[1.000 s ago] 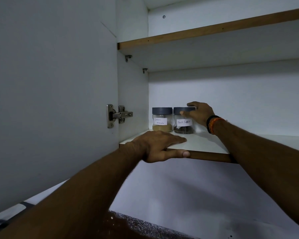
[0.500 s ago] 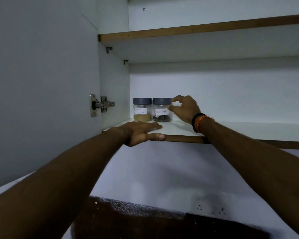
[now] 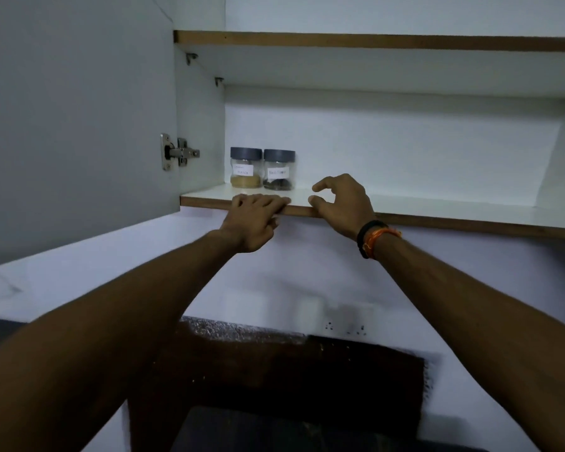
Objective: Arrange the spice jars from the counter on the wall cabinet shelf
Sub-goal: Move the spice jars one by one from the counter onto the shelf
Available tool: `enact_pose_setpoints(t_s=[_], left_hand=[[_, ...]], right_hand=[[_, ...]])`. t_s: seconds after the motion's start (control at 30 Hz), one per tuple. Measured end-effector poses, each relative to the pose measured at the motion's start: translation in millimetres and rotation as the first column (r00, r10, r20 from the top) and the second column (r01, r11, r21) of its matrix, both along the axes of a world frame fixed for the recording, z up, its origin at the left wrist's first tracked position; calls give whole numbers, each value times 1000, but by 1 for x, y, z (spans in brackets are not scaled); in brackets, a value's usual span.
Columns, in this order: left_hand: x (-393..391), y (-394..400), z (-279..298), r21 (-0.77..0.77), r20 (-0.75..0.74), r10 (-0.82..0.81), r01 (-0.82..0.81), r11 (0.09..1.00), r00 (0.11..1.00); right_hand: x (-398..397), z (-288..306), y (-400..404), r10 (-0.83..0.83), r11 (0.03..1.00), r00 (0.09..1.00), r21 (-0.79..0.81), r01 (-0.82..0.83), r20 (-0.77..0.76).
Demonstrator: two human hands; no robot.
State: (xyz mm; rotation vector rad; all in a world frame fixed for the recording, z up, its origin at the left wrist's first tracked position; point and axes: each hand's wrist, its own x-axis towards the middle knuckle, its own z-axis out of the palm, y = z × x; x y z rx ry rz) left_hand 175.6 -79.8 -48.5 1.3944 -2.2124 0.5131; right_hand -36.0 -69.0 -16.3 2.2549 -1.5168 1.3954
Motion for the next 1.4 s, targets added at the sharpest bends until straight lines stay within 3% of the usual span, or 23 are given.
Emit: enact_pose_setpoints(t_s=[0.27,0.47,0.6,0.87,1.03,1.27,1.4], left_hand=[[-45,43,-58,-26,-70,-102,100,995,992],[-70,71,-132,178,-31,-117,121,977,993],[-78,82,-176,349,-73,-113,132,928,991],[-98,115,-267,620,-127,-78,141,772,989],[-109,136,-321,796,-118,-40,119,594,992],[-116,170,-385,893,-96,-22,96,439,995],[-114,189,-417,920,-75,-27,79,383,997]], right_hand=[[-17,-60,46,-58,984,978,-177,22,-201],[-26,-131,68,-56,997,998,-52,57,8],[-36,-178,80,-90,991,996,100,87,24],[-78,-268,110,-114,901,986,405,153,-117],[-97,-329,138,-102,812,981,556,178,-166],[-97,-408,180,-65,631,975,748,206,-213],[-92,-437,201,-24,598,963,768,229,-269]])
